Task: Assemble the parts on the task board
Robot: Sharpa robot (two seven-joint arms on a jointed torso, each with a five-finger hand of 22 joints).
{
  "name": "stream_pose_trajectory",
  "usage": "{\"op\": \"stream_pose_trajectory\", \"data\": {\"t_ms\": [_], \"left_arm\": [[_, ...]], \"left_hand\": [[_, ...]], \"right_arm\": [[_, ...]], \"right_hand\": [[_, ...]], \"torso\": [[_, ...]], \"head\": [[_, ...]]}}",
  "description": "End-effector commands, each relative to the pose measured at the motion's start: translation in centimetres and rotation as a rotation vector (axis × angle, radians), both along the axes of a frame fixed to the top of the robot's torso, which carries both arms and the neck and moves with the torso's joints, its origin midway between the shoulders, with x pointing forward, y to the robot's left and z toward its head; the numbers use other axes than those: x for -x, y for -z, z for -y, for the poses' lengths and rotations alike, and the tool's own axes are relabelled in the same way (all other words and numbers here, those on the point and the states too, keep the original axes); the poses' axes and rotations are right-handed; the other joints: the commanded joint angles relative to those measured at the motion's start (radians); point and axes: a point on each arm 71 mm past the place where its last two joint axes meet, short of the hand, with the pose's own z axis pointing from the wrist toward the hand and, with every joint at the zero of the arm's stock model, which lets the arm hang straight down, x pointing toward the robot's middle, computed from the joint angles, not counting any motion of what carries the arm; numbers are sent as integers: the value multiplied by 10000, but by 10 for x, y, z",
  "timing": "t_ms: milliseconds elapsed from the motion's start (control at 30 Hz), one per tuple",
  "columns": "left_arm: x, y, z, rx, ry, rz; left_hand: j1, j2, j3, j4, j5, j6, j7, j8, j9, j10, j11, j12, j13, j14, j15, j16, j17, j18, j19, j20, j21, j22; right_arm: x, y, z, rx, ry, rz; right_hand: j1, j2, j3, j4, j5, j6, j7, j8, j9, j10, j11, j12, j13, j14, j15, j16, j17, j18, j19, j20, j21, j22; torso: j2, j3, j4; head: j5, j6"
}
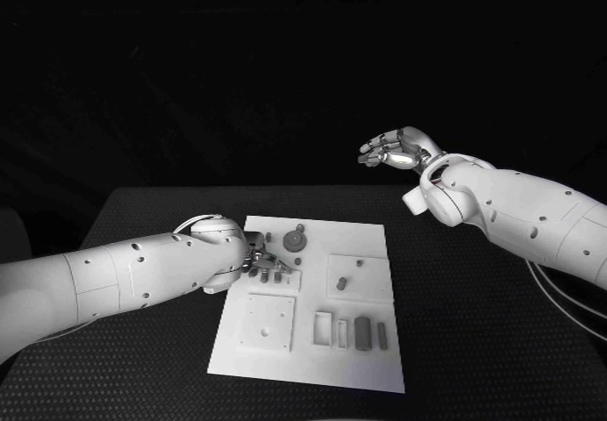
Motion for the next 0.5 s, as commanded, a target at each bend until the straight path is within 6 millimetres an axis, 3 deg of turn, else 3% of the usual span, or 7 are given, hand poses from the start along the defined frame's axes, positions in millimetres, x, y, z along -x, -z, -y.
{"op": "stream_pose_trajectory", "data": {"t_ms": [33, 200, 233, 333, 367, 500], "left_arm": [[0, -5, 1, 1166, -568, -26], [-5, -17, -5, 1599, -865, 10], [-10, -23, -6, 1740, -961, 126], [-18, -33, -14, 2000, -1413, 423], [-23, -38, -18, 2109, -1594, 510], [-38, -53, -33, 2343, -2155, 815]], "left_hand": [[-10, -66, -90, 31, -26, -143, 36, -98, 13, -112, -3, -16, -12, -190, -43, -34, -40, 143, -97, -1417, -55, 126], [175, -179, -129, 55, -26, -314, 118, -208, 23, -268, 79, -155, -69, -369, 35, -151, -112, 127, -252, -1377, -151, 95], [349, -152, -119, -20, -18, -760, 229, -473, -79, -434, 169, -264, -109, -493, 97, -240, -158, 108, -328, -1353, -202, 79], [913, 376, -244, -500, 13, -1173, 450, -757, -211, -758, 389, -481, -197, -787, 324, -454, -274, -22, -566, -1229, -350, 40], [1051, 681, -298, -629, 24, -1304, 525, -845, -253, -978, 478, -649, -277, -983, 420, -610, -356, -88, -739, -1161, -500, -13], [1170, 905, -702, -834, 29, -1717, 743, -981, -395, -1484, 678, -1164, -566, -1452, 692, -1079, -638, -283, -1151, -976, -1027, -243]], "right_arm": [[0, 0, 0, -14, -120, 29], [0, 0, 0, -17, -137, 14], [0, 0, 0, -17, -140, 11], [0, 0, 1, -13, -108, 10], [0, 1, 2, -11, -102, 5], [0, 1, 2, -8, -81, 2]], "right_hand": [[-69, -21, -74, -21, 36, -92, 0, 60, -12, 46, -9, -63, -6, -18, 35, -44, -17, -43, -63, 5, -59, 16], [-74, -22, -84, -21, 41, -96, 5, 59, -15, 49, -6, -71, -6, -20, 39, -45, -22, -46, -74, 7, -68, 19], [-75, -22, -86, -21, 41, -96, 5, 60, -16, 50, -6, -73, -6, -20, 40, -46, -22, -47, -76, 7, -70, 20], [-75, -18, -89, -21, 43, -95, 6, 61, -16, 52, -6, -75, -6, -20, 41, -46, -24, -48, -78, 7, -73, 21], [-75, -17, -89, -21, 44, -95, 6, 61, -17, 52, -6, -76, -6, -20, 42, -46, -24, -48, -79, 7, -73, 22], [-75, -12, -92, -20, 47, -94, 7, 62, -17, 55, -5, -79, -5, -20, 42, -46, -26, -48, -81, 7, -76, 24]], "torso": [[-4, 8, 9], [-1, 11, -1], [1, 11, -1], [4, 21, -5], [3, 22, -3], [3, 26, -2]], "head": [[-18, 26], [-5, 145], [-3, 183], [3, 228], [4, 267], [38, 362]]}}
